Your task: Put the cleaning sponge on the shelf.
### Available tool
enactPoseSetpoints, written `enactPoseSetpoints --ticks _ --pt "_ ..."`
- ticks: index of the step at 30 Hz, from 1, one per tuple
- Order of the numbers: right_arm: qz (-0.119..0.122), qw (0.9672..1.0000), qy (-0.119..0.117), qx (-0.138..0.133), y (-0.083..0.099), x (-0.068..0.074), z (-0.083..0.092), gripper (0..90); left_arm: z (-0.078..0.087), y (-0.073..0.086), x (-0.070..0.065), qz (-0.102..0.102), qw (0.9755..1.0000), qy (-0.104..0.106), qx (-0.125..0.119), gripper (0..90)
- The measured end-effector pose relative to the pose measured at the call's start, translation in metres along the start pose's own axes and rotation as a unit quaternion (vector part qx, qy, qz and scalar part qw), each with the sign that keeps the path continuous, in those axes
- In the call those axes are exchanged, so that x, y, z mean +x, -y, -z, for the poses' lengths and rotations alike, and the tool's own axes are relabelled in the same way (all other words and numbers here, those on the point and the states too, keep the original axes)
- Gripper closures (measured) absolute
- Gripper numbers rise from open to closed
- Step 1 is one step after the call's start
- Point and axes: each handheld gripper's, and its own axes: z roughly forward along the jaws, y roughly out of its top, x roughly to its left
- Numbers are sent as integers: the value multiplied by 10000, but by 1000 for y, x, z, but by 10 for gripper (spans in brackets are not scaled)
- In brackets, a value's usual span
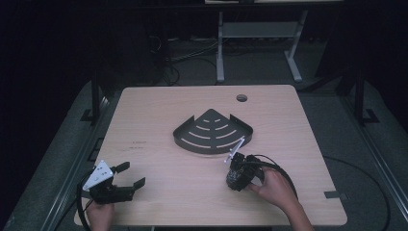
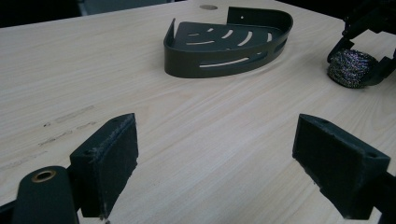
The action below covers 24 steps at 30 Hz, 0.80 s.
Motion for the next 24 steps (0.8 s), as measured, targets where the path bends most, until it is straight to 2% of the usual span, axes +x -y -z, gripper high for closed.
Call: enactPoseSetpoints --ticks 11,14,17,24 --pt "66 10000 -53 36 -2 1 1 315 0 0 0 10 10000 -1 -18 137" --pt "72 9999 -100 -47 -2 0 5 315 0 0 0 13 10000 3 -5 137" --pt "113 9999 -38 -34 -5 1 10 315 0 0 0 1 10000 3 -4 137" --pt "166 9998 -70 -65 -12 -1 19 315 0 0 0 10 10000 -4 -18 137"
